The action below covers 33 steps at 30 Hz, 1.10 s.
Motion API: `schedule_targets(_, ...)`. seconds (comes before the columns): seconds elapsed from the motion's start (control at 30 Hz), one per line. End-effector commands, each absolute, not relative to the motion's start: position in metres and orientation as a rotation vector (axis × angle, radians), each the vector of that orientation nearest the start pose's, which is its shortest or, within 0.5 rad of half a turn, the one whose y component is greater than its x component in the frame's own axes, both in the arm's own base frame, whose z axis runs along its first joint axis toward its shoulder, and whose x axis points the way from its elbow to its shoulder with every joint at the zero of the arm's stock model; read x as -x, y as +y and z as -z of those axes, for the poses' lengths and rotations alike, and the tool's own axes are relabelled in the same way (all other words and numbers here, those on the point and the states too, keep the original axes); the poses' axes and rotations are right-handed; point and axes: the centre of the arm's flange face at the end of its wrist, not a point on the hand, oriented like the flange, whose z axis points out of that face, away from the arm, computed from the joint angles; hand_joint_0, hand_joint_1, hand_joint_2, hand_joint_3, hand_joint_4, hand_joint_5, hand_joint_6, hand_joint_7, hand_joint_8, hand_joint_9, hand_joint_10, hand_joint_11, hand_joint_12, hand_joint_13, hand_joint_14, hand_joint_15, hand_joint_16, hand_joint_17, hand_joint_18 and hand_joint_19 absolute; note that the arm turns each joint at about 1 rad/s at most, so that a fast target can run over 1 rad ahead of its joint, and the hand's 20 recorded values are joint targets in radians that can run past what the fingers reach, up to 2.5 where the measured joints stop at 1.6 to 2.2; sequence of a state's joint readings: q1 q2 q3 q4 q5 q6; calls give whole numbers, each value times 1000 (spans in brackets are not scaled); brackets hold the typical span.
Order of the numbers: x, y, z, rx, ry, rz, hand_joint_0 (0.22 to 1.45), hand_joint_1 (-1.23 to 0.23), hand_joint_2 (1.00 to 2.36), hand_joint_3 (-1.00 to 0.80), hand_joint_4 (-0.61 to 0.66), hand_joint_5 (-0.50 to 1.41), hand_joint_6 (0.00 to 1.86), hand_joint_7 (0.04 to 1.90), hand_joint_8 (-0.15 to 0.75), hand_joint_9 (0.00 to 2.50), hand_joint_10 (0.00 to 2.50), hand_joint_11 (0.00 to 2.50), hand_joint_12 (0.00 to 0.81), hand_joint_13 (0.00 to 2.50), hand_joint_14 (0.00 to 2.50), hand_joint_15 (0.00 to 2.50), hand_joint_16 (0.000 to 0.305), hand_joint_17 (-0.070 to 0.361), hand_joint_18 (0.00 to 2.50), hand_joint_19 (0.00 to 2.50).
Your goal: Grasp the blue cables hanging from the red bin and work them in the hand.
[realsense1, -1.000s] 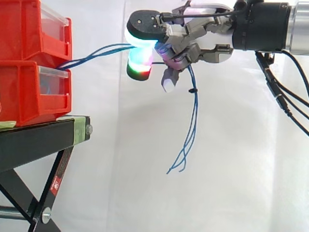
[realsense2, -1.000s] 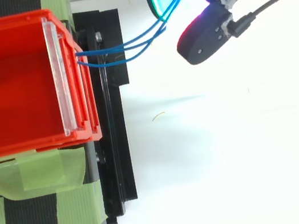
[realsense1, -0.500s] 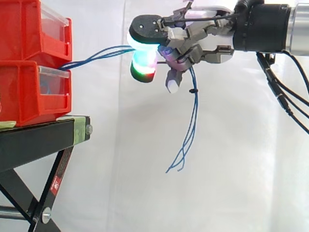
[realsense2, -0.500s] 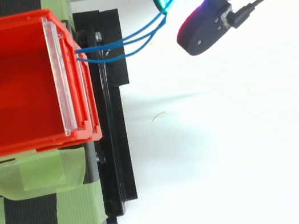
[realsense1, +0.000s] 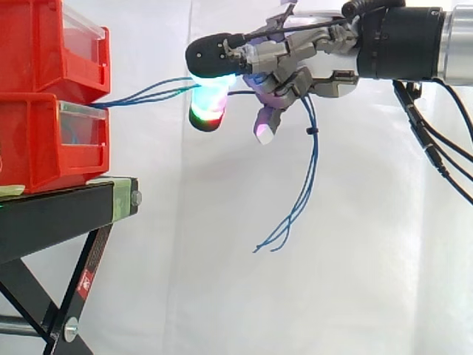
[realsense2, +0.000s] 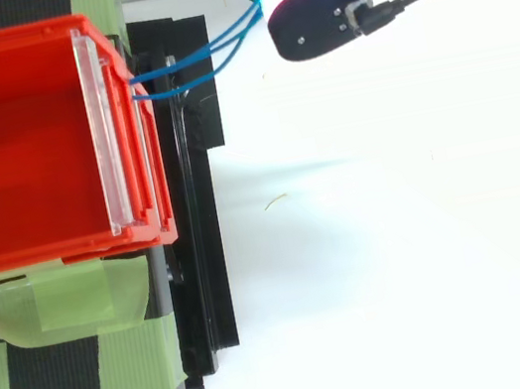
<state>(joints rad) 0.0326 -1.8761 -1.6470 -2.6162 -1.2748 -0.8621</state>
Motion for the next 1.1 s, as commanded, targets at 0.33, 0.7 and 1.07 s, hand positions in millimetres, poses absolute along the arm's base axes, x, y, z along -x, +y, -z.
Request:
schedule_targets(0.33,-605,-143,-337,-701,1262,-401,920,-624,1003,57,296,480,6,1301,402,907,2500,2500,515,1171,2500,1579,71,159,1372,232)
schedule_targets(0.7,-605,-142,-336,-696,1271,-394,830,-607,1010,-758,212,510,194,1357,389,885,2500,2500,483,1093,2500,1596,51,114,1239,527)
schedule_targets(1.07,-604,-142,-336,-695,1279,-389,808,-618,1005,-870,215,504,304,1327,390,919,2500,2500,479,1119,2500,1603,52,118,1274,515)
